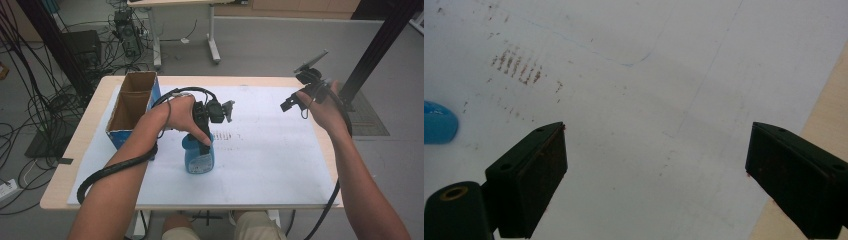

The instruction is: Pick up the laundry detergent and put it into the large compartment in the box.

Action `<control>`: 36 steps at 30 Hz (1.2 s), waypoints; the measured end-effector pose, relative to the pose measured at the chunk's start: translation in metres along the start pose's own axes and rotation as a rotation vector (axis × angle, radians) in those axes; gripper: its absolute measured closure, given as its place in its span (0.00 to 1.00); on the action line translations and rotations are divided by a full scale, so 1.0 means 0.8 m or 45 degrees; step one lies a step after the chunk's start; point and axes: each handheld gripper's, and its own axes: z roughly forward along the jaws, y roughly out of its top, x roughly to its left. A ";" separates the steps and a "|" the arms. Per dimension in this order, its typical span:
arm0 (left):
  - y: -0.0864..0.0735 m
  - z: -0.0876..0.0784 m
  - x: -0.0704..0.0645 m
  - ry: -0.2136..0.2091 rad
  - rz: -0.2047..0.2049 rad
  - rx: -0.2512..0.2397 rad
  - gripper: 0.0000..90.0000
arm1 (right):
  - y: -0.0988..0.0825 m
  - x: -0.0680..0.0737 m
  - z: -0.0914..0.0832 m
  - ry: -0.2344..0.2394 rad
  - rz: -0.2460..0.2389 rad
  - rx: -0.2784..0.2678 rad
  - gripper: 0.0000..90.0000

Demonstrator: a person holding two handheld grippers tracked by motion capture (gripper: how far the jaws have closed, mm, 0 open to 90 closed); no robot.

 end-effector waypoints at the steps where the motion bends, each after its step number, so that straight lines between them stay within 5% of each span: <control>1: 0.001 0.002 0.001 -0.008 0.000 0.004 0.06 | 0.001 0.000 0.001 0.002 0.001 0.002 0.11; 36: 0.000 0.017 0.000 0.003 -0.007 0.005 0.06 | 0.001 0.001 0.005 0.006 0.000 0.009 0.11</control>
